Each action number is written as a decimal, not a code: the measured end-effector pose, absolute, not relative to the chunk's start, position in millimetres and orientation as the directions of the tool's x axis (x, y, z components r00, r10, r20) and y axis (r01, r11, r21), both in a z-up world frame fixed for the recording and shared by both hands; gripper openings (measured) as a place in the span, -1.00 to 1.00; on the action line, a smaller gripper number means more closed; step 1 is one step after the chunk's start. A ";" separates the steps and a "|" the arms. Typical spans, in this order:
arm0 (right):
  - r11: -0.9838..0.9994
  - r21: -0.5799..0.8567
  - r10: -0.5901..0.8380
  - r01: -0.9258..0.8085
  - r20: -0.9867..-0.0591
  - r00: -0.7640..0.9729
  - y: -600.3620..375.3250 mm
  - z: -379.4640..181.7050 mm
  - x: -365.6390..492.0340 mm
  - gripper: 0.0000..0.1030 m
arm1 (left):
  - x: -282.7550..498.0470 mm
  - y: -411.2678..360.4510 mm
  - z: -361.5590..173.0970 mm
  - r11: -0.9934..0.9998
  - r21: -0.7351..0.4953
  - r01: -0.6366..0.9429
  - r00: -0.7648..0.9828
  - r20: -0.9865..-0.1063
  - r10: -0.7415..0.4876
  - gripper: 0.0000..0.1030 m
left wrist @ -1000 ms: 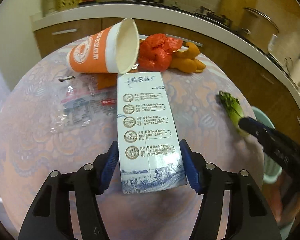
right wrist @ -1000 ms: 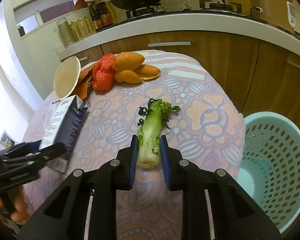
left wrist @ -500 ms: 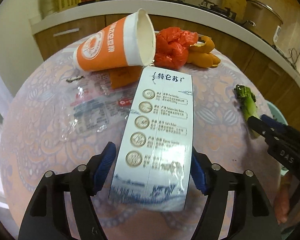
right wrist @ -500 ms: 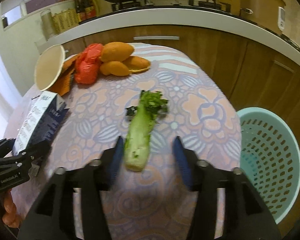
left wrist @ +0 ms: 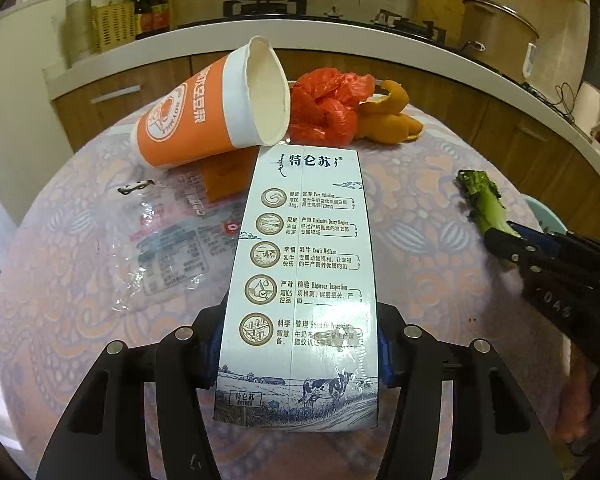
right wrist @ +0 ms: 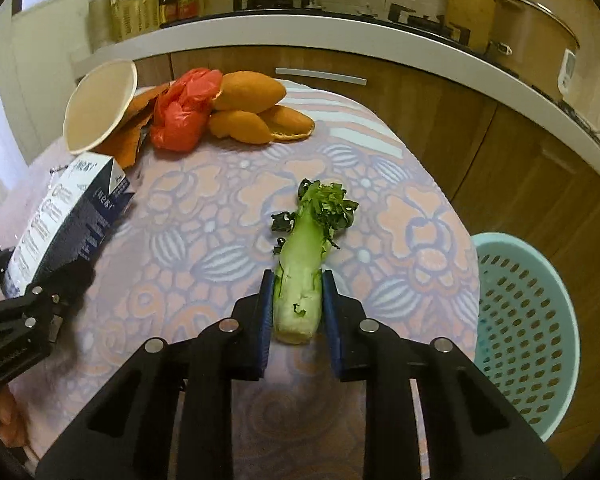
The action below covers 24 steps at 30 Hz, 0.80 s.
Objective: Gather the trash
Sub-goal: 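Grasp the milk carton with the left tool while the right tool grasps the bok choy stalk, then carry the carton and bok choy over the teal basket and open both tools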
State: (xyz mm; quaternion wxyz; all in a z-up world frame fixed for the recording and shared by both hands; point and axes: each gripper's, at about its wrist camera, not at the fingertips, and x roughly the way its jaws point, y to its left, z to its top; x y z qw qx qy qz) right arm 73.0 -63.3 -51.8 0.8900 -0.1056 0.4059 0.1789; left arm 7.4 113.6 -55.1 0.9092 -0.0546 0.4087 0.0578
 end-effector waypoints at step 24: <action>0.915 0.099 0.347 -0.392 -0.690 0.635 -100.8 -42.4 47.3 -0.62 | -25.4 106.9 -42.6 0.975 -0.153 -0.159 0.699 -0.715 0.002 0.02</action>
